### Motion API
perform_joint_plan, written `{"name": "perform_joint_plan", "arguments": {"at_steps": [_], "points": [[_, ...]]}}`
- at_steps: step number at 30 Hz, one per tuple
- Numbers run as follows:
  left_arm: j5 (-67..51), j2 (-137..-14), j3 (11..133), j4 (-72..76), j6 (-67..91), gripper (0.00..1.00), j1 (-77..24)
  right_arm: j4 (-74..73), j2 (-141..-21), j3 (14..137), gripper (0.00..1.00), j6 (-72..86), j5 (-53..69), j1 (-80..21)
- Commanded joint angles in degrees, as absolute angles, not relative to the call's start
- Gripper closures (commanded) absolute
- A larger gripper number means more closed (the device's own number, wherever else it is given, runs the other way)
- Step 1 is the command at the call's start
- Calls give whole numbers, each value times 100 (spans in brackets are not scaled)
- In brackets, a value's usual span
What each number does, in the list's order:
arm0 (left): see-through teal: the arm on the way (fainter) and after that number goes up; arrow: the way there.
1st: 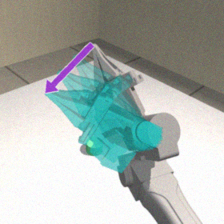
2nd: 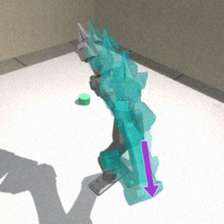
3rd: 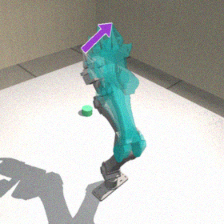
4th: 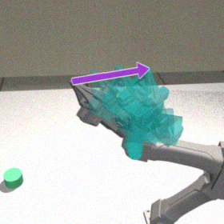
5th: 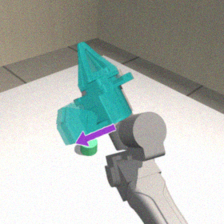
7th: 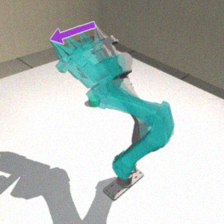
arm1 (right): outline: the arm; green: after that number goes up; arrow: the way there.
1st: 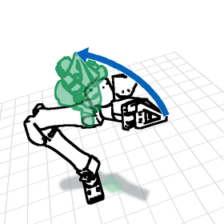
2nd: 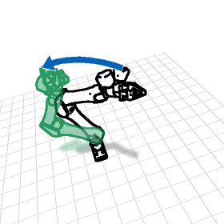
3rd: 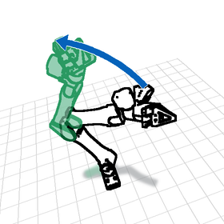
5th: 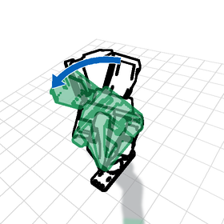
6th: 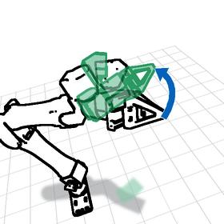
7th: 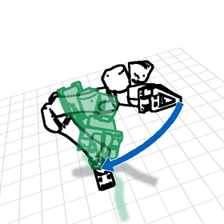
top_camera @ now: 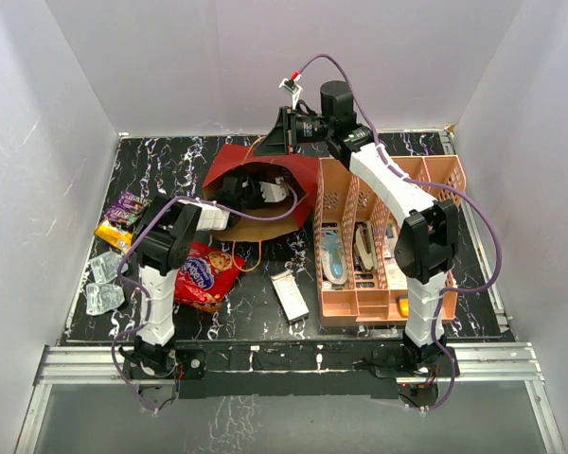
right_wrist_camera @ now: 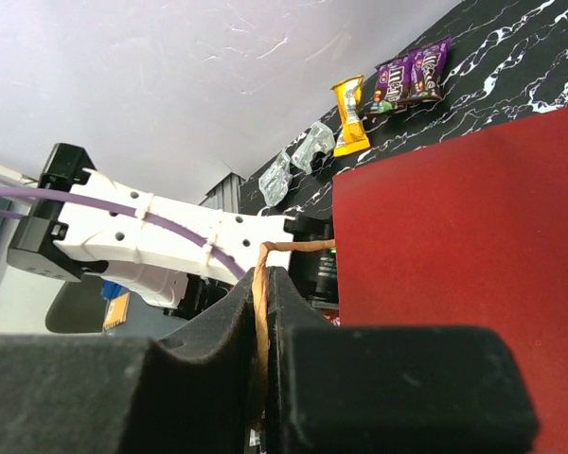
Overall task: Take the snacks out of the paper bag
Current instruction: Take out the snack from the paper bag.
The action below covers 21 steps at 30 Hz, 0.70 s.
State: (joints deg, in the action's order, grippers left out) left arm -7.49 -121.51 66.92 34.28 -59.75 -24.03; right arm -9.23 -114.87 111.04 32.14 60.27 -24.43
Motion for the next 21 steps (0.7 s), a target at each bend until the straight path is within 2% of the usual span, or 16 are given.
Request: {"name": "perform_joint_plan", "arguments": {"at_steps": [1,7,15,21], "points": [[-796,-12520,7139,3726,-6190,50,-2340,-684,-11513,11448,92,3338,6125,-2458],[-948,-12757,7509,3683,-6126,65,-2296,-686,-11539,11540,92,3382,6065,-2464],[-1335,-12011,7082,3161,-5733,88,-2312,-659,-11456,11487,92,3347,5974,-2469],[-1329,-11214,6408,2753,-5401,90,-2445,-659,-11336,11315,92,3210,5856,-2460]]}}
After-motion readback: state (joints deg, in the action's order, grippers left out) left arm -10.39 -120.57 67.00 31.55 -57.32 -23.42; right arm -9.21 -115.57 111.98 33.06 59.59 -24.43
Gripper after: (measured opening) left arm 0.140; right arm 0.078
